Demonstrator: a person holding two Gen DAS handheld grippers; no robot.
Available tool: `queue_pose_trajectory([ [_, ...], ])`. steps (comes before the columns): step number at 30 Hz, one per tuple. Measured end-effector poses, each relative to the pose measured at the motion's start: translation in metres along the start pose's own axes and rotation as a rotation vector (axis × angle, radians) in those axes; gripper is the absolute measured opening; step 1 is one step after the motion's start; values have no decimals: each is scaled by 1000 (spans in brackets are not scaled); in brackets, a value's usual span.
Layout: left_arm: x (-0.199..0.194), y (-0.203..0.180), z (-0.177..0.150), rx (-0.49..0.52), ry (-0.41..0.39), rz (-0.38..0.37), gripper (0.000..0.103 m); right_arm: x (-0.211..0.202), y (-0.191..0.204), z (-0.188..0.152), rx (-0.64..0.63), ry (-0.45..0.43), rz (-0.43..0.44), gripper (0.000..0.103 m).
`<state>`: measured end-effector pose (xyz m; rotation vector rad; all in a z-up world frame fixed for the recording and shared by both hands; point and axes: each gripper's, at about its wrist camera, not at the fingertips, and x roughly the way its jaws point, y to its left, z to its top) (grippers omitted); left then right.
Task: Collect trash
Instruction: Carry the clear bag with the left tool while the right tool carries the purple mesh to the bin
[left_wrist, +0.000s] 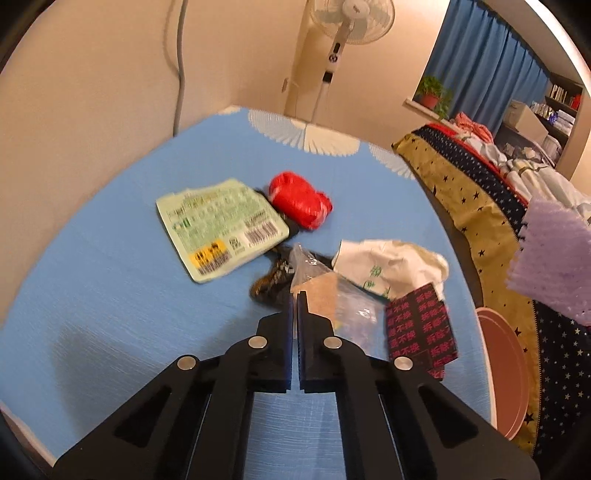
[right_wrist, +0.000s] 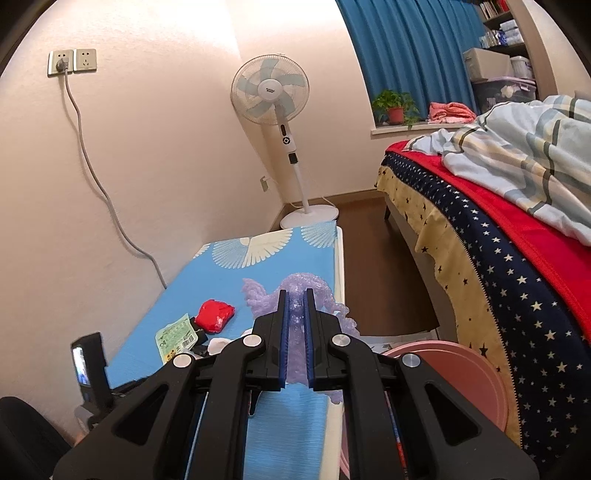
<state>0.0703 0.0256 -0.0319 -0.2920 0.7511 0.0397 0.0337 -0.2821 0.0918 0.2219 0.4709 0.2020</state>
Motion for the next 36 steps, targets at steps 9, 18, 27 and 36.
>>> queue_pose_trajectory([
  [9,-30,-10,14,39,-91,13,1,-16,-5,3,-10,-25,-32,8],
  [18,-54,-21,20,69,-142,-5,1,-31,-15,4,2,-45,-62,8],
  [27,-72,-38,21,99,-178,-42,1,-45,-27,2,15,-54,-107,8],
  [36,-83,-62,21,131,-205,-108,1,-53,-37,1,8,-62,-171,8],
])
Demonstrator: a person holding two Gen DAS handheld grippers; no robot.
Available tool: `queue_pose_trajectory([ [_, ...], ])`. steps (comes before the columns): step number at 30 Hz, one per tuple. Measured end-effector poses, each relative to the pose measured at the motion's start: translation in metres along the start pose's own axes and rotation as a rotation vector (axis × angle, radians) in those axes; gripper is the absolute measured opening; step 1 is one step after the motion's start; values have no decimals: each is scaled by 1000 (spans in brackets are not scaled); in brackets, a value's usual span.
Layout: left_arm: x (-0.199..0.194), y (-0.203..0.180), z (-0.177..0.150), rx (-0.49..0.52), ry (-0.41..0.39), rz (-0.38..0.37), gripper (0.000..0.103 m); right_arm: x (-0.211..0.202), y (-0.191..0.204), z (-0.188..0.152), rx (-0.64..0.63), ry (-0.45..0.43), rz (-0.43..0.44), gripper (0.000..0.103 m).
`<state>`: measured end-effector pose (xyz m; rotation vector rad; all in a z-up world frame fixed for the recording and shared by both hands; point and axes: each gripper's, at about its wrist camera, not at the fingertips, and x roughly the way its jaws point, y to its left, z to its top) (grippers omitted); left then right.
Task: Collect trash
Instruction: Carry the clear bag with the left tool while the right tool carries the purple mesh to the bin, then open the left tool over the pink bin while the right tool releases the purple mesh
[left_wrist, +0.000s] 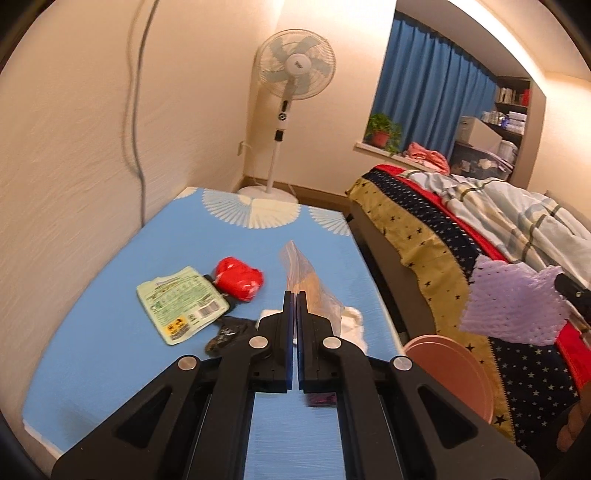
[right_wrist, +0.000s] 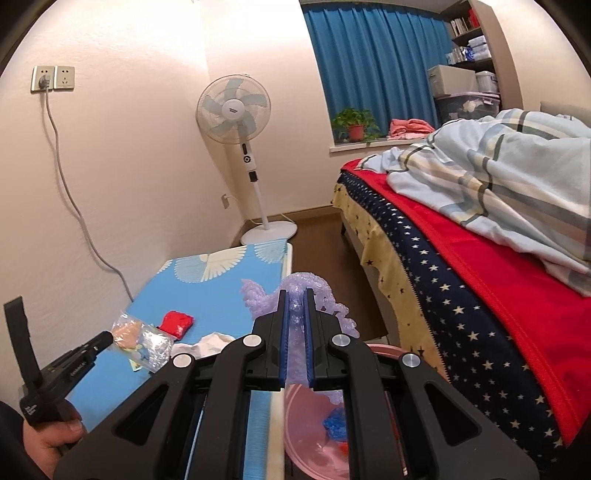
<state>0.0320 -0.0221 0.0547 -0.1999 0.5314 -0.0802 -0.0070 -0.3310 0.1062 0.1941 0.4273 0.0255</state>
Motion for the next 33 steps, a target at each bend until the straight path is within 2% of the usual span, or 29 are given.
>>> queue_pose_trajectory([
  [14,11,-68,-13,80,16,-164,1,-9,-28,5,16,12,-119,8],
  [23,32,-113,-36,146,82,-255,1,2,-46,0,48,50,-164,8],
  [33,52,-142,-58,191,169,-330,1,13,-55,-4,65,89,-207,9],
])
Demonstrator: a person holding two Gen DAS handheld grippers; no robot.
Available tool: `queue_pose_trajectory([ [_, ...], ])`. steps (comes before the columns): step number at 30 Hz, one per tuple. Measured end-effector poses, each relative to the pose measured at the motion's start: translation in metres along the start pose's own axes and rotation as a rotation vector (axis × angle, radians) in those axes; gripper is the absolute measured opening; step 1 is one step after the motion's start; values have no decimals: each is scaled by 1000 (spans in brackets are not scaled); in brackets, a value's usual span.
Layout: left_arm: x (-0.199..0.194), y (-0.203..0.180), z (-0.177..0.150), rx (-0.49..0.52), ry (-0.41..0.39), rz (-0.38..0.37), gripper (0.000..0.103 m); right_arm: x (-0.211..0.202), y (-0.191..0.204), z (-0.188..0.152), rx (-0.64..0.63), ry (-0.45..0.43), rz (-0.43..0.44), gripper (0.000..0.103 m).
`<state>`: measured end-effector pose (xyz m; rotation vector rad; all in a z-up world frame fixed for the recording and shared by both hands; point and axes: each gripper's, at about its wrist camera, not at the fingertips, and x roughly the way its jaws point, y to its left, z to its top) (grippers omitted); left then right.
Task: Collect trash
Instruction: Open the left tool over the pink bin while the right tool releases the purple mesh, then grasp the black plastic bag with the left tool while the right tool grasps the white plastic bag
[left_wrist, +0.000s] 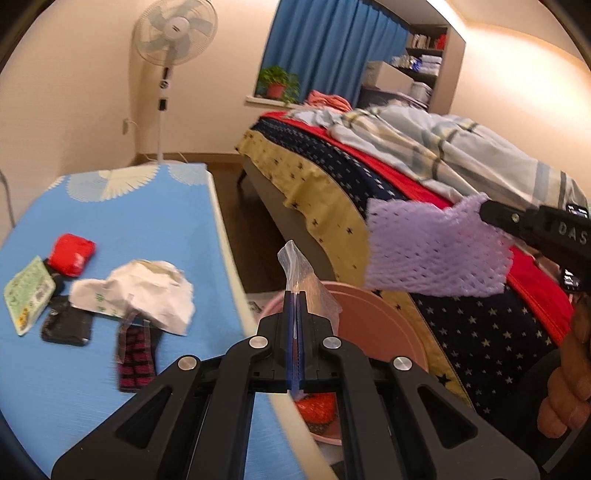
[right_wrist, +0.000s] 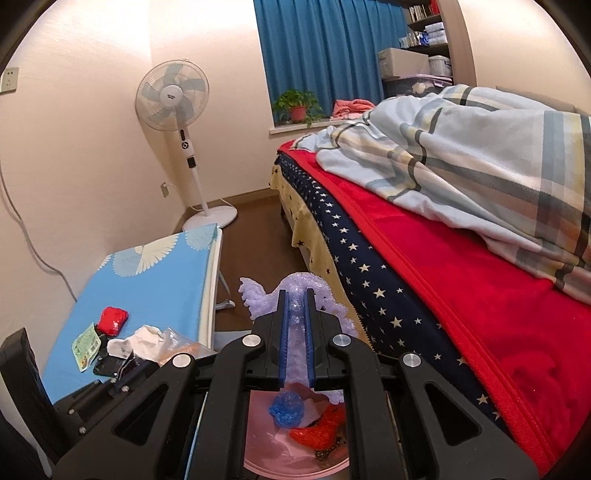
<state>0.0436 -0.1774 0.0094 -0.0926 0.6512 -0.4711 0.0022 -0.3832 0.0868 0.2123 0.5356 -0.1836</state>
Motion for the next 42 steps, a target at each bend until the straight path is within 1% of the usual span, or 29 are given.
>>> queue_pose_trajectory([
  [1,3,-2,-2,2,12,-24,1,1,-1,-1,2,4,-6,13],
  [3,8,-5,-5,6,39,-54,2,3,-3,-2,12,14,-34,14],
  [4,11,-6,-7,8,56,-60,6,5,-5,-2,24,20,-43,15],
  [6,14,-3,-9,-2,65,-62,9,5,-9,-2,42,20,-54,28],
  [8,14,3,-10,-26,67,-58,10,5,-10,-2,47,16,-55,32],
  [18,9,13,-7,-51,59,-40,10,3,-8,-3,47,8,-45,32],
  [24,0,22,-5,-60,45,-21,10,2,0,-3,41,-7,-14,32],
  [33,-21,49,-3,-104,8,30,10,1,30,-9,2,-38,84,32],
  [42,-36,92,-4,-184,-26,125,10,14,72,-18,-24,-30,188,32],
])
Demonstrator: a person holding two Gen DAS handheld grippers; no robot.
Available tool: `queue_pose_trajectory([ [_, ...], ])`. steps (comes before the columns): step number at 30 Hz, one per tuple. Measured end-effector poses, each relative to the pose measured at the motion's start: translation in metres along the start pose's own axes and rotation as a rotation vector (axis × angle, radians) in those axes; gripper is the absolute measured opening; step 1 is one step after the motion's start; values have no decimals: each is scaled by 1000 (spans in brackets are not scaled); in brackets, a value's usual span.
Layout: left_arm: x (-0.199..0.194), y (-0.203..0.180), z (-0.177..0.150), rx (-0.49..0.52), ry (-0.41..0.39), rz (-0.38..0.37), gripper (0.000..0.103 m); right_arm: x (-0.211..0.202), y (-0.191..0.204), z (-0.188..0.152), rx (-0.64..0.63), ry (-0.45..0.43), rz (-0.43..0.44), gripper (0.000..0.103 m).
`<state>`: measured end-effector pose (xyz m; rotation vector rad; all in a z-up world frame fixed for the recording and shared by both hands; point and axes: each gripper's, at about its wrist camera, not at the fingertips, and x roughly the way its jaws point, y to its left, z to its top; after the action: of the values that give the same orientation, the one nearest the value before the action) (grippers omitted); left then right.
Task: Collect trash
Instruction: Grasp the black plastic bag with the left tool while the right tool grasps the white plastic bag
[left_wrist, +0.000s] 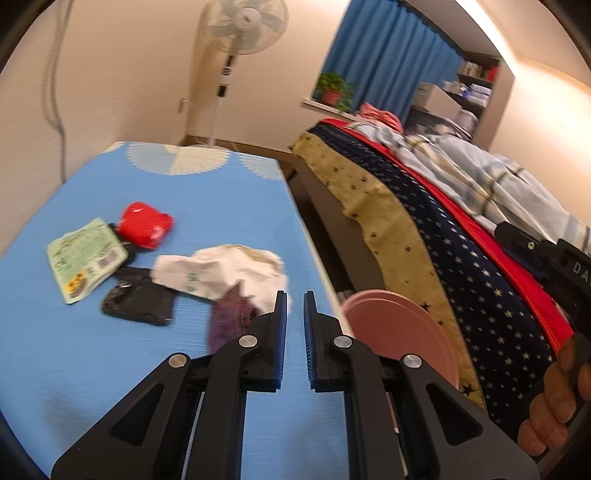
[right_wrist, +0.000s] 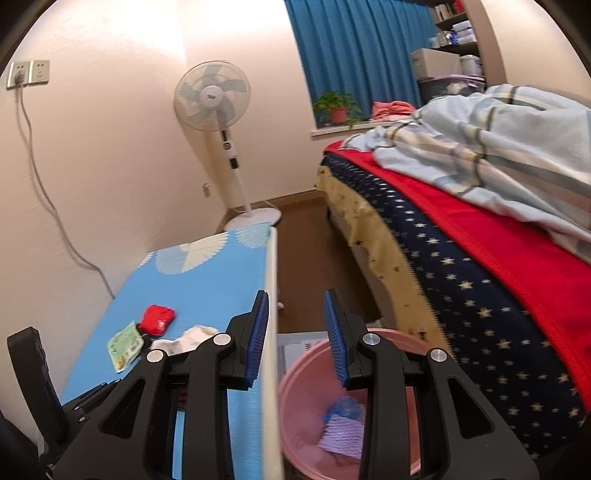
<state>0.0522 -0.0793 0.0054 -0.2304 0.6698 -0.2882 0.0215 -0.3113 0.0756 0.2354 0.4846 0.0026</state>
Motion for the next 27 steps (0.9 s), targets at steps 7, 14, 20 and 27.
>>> queue_pose_trajectory([
  [7,-4,43,2,-75,-22,96,10,22,32,-6,-15,16,83,32],
  [14,2,86,1,-160,-21,201,10,52,49,-13,-5,52,134,32],
  [20,14,107,-1,-201,-5,251,10,81,54,-20,12,102,153,32],
  [27,31,117,1,-198,19,291,10,108,58,-27,10,148,177,32],
])
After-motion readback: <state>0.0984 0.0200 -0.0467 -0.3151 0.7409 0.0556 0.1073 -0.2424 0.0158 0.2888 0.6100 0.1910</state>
